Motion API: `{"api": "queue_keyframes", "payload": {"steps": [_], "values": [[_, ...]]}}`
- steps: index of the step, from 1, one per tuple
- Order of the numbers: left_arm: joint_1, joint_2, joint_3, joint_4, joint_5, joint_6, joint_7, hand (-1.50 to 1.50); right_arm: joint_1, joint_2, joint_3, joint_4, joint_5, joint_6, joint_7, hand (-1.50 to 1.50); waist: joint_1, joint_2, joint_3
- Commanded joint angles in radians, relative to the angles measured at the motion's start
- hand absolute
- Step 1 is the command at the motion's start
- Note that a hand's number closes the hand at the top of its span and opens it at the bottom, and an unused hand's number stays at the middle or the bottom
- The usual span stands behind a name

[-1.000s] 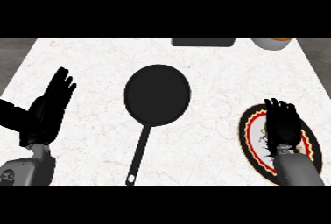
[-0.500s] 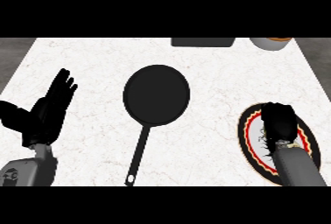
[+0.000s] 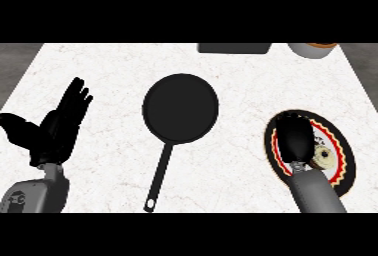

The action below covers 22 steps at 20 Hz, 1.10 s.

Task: Pick the lemon from the plate and place it in the pan

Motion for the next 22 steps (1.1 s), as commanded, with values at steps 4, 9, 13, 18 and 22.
{"api": "queue_keyframes", "payload": {"steps": [4, 9, 13, 18, 22], "values": [[-0.045, -0.023, -0.057, 0.003, 0.006, -0.039, 0.0, 0.0, -0.136, 0.143, 0.18, -0.001, -0.17, 0.147, 0.247, 1.5, 0.155, 0.031, 0.019], [-0.071, -0.035, -0.088, 0.02, -0.006, -0.046, 0.012, 0.0, -0.356, 0.146, 0.292, -0.051, -0.161, 0.195, 0.496, 1.5, 0.192, 0.013, 0.01], [-0.095, -0.041, -0.105, 0.034, -0.009, -0.055, 0.015, 0.0, -0.514, 0.147, 0.356, -0.037, -0.188, 0.259, 0.682, 1.5, 0.212, 0.018, 0.008], [-0.109, -0.062, -0.12, 0.059, -0.023, -0.045, 0.004, 0.0, -0.678, 0.148, 0.383, -0.005, -0.29, 0.297, 0.867, 1.5, 0.215, 0.026, 0.008], [-0.141, -0.074, -0.117, 0.075, -0.032, -0.022, 0.017, 0.0, -0.79, 0.147, 0.372, 0.041, -0.341, 0.3, 0.946, 1.5, 0.196, 0.026, 0.007]]}}
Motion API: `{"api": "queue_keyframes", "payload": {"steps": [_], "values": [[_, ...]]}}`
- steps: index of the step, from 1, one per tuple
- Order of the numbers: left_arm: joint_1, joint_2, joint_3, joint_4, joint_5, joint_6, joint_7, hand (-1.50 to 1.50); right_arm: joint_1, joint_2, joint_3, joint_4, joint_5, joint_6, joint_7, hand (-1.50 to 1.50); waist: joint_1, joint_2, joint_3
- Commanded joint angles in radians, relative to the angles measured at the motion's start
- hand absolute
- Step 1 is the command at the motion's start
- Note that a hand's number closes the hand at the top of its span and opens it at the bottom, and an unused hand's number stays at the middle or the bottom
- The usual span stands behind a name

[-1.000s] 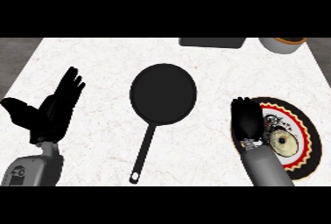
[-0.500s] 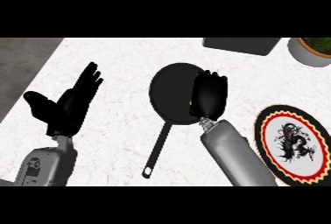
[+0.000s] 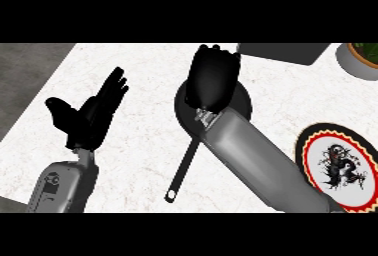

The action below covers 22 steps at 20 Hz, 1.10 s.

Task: Pick the lemon from the plate and place it in the pan

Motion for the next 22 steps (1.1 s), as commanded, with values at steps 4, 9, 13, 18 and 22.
{"api": "queue_keyframes", "payload": {"steps": [4, 9, 13, 18, 22], "values": [[-0.004, -0.001, 0.01, 0.012, -0.007, 0.015, -0.002, 0.0, -0.157, 0.009, 0.012, 0.11, -0.066, -0.026, 0.287, 1.5, -0.022, 0.001, 0.0], [-0.003, 0.008, 0.03, 0.027, -0.033, 0.048, -0.01, 0.0, -0.196, 0.009, 0.031, 0.149, -0.121, -0.096, 0.327, 1.5, -0.08, -0.004, 0.002], [0.045, 0.013, 0.052, 0.03, -0.008, 0.032, -0.032, 0.0, -0.186, 0.009, 0.05, 0.177, -0.105, -0.18, 0.337, 1.5, -0.116, -0.007, 0.003], [0.02, 0.064, 0.105, 0.018, 0.011, 0.021, -0.014, 0.0, -0.128, 0.009, 0.05, 0.253, -0.124, -0.318, 0.272, 1.5, -0.142, -0.004, 0.004], [0.032, 0.037, 0.084, 0.001, -0.015, 0.053, -0.022, 0.0, -0.054, 0.009, 0.069, 0.299, -0.156, -0.459, 0.191, 1.5, -0.146, -0.002, 0.005]]}}
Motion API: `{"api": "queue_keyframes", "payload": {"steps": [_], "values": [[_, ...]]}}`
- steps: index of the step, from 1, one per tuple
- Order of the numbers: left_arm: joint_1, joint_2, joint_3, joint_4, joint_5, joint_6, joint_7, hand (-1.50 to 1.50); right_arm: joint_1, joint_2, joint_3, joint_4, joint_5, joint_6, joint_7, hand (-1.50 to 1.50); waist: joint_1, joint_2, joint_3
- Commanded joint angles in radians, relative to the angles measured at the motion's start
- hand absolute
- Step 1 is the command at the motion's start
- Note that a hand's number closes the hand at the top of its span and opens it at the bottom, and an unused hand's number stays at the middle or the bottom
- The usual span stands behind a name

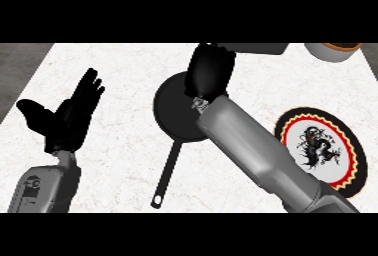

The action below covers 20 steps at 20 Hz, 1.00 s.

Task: Pick the lemon from the plate and place it in the pan

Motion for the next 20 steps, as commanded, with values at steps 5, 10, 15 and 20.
{"api": "queue_keyframes", "payload": {"steps": [5, 10, 15, 20], "values": [[0.045, -0.008, -0.008, -0.032, 0.009, -0.012, 0.001, 0.0, 0.08, 0.012, 0.009, 0.199, -0.066, -0.356, 0.004, 1.5, 0.0, 0.005, 0.001], [0.014, 0.004, 0.004, -0.043, 0.012, -0.008, 0.02, 0.0, 0.071, 0.012, -0.06, 0.286, -0.164, -0.37, 0.006, 1.5, -0.005, 0.004, 0.002], [0.044, -0.001, 0.005, -0.05, 0.006, 0.0, 0.014, 0.0, 0.161, 0.012, -0.107, 0.301, -0.286, -0.477, -0.048, -1.5, -0.009, 0.001, 0.002], [0.043, -0.023, -0.021, -0.042, -0.009, -0.003, -0.012, 0.0, 0.121, 0.012, -0.059, 0.372, -0.387, -0.592, -0.122, -1.5, 0.006, 0.006, 0.002]]}}
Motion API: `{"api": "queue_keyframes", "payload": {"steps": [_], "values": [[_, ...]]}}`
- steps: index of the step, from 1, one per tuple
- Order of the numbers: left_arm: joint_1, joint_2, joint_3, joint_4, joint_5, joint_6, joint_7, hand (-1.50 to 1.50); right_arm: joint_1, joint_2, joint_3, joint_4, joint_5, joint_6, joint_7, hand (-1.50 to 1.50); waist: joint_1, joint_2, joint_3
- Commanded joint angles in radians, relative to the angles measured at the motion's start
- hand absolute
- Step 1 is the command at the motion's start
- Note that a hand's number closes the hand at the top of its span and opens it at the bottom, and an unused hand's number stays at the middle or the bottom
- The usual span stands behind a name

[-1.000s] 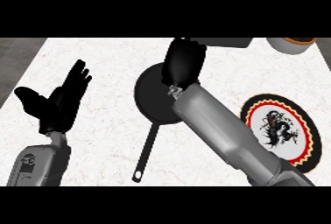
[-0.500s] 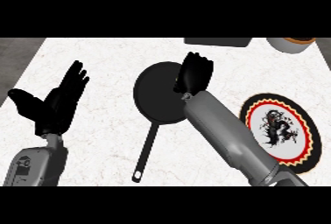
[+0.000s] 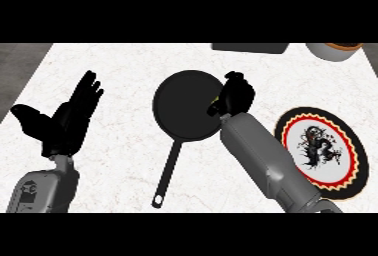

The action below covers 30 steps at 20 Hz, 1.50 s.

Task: Pick the lemon from the plate and place it in the pan

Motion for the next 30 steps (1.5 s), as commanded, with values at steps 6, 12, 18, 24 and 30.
{"api": "queue_keyframes", "payload": {"steps": [6, 12, 18, 24, 30], "values": [[0.023, 0.009, 0.017, -0.034, 0.0, 0.015, 0.028, 0.0, 0.066, 0.006, 0.008, -0.104, -0.076, -0.404, -0.05, -1.5, -0.034, -0.014, 0.0], [0.062, 0.041, 0.064, -0.022, 0.024, -0.005, 0.015, 0.0, 0.288, 0.006, 0.048, -0.384, -0.166, -0.581, -0.155, -1.5, -0.076, -0.028, 0.0], [0.094, 0.012, 0.048, -0.033, 0.003, 0.018, -0.001, 0.0, 0.589, 0.006, 0.17, -0.723, -0.205, -0.619, -0.325, -1.5, -0.102, -0.028, -0.001], [0.11, 0.014, 0.046, -0.037, 0.002, -0.003, -0.024, 0.0, 0.873, -0.086, 0.276, -1.007, -0.191, -0.596, -0.42, -1.5, -0.092, -0.024, -0.001], [0.107, 0.034, 0.09, -0.037, 0.036, -0.036, -0.019, 0.0, 1.005, -0.115, 0.29, -1.071, -0.176, -0.589, -0.508, -1.5, -0.085, -0.022, -0.001]]}}
